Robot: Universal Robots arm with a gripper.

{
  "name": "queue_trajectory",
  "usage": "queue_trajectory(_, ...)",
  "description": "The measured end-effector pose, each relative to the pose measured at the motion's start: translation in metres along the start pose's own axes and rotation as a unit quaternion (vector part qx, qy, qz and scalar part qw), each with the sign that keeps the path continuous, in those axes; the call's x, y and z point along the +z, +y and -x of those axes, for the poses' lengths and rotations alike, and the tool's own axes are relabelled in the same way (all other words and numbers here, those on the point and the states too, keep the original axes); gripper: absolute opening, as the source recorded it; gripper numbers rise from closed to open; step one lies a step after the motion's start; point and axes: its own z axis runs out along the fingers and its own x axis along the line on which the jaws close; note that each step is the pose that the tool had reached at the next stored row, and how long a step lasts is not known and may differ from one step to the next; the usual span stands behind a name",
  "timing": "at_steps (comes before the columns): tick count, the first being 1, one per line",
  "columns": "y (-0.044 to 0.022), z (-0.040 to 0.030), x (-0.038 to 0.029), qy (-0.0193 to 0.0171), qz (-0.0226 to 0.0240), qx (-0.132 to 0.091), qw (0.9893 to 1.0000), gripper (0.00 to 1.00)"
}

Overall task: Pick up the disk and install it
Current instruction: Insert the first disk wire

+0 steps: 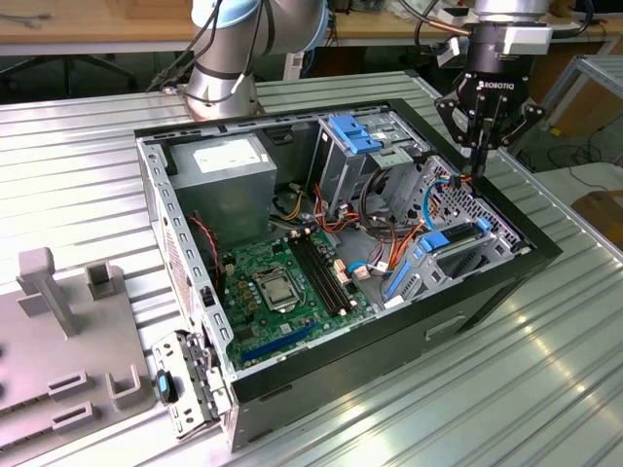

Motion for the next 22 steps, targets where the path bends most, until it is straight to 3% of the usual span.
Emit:
queue_trajectory(4, -0.002, -0.0017, -0.0003, -0.0032, 0.0023, 0.012, 0.9999, 0.16)
queue_trajectory(8, -0.0028, -0.002, 0.0008, -0.0162, 0.0121, 0.05, 0.9986, 0.16)
queue_trajectory(10, -0.0092, -0.0062, 0.0004, -0.0189, 0.0141, 0.057, 0.9981, 0.16)
queue_trajectory(13, -0.0104, -0.0068, 0.0015, -0.0269, 0.02, 0.08, 0.9962, 0.16)
queue_trajectory(14, -0.0105, -0.0067, 0.0016, -0.0313, 0.0234, 0.093, 0.9949, 0.16)
queue_trajectory(16, -0.0105, -0.0068, 0.0016, -0.0369, 0.0273, 0.111, 0.9928, 0.16)
queue_trajectory(18, -0.0108, -0.0072, 0.0016, -0.0364, 0.0246, 0.117, 0.9922, 0.16)
queue_trajectory(22, -0.011, -0.0074, 0.0016, -0.0362, 0.0039, 0.123, 0.9917, 0.16)
